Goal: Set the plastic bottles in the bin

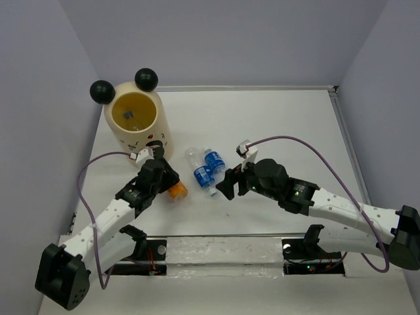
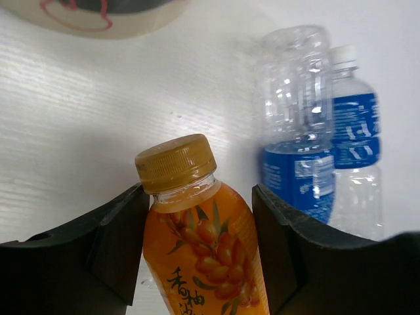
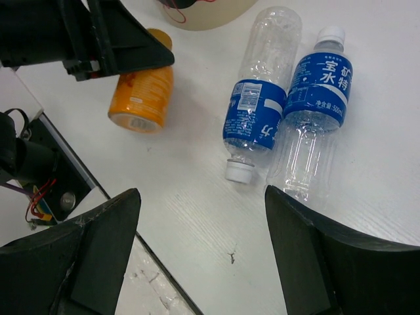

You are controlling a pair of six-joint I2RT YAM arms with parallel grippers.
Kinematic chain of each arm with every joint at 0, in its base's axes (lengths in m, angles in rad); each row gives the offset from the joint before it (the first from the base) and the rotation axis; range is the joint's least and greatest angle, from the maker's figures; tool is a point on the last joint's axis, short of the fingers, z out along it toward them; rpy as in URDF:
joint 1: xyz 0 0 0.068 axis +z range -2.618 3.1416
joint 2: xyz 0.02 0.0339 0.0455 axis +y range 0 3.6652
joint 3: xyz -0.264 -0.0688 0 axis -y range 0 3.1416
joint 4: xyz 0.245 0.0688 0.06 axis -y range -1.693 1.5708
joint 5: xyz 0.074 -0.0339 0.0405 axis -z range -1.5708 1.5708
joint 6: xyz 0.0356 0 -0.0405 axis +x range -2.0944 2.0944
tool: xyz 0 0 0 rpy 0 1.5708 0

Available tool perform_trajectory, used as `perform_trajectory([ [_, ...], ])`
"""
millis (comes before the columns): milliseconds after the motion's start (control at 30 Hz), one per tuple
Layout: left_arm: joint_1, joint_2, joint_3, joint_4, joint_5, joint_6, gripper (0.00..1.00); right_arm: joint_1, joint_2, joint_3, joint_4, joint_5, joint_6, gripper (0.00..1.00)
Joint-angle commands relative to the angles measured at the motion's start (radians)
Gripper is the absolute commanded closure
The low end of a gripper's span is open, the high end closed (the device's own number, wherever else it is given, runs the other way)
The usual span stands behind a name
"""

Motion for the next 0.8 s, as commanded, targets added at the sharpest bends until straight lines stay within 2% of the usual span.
perform_trajectory([
  [0, -0.032, -0.184, 0.146, -0.128, -0.116, 0.083, 0.7, -0.001, -0.027, 0.003, 0.051, -0.004, -0.006, 0.19],
  [33, -0.032, -0.185, 0.147, -0.145, -0.125, 0.097, 0.71, -0.001, -0.027, 0.003, 0.054, 0.0, -0.009, 0.19],
  [200, -0.061, -0.26, 0.392, -0.235, -0.238, 0.177, 0.76, -0.001, -0.028, -0.002, 0.066, -0.007, -0.012, 0.19],
  [400, -0.066, -0.214, 0.61, -0.173, -0.376, 0.316, 0.77, -0.001, -0.025, -0.017, 0.121, -0.026, -0.012, 0.19],
  [500, -0.066, -0.147, 0.673, -0.049, -0.554, 0.479, 0.77, -0.001, -0.027, -0.036, 0.157, -0.03, -0.012, 0.19],
  [533, -0.066, -0.099, 0.696, 0.032, -0.649, 0.573, 0.77, -0.001, -0.028, -0.037, 0.173, -0.032, -0.011, 0.19],
  [633, -0.066, -0.003, 0.761, 0.142, -0.764, 0.687, 0.77, -0.001, -0.028, -0.039, 0.183, -0.05, -0.011, 0.19],
  [767, -0.065, 0.077, 0.78, 0.321, -0.849, 0.892, 0.77, -0.001, -0.054, -0.051, 0.186, -0.058, -0.006, 0.19],
])
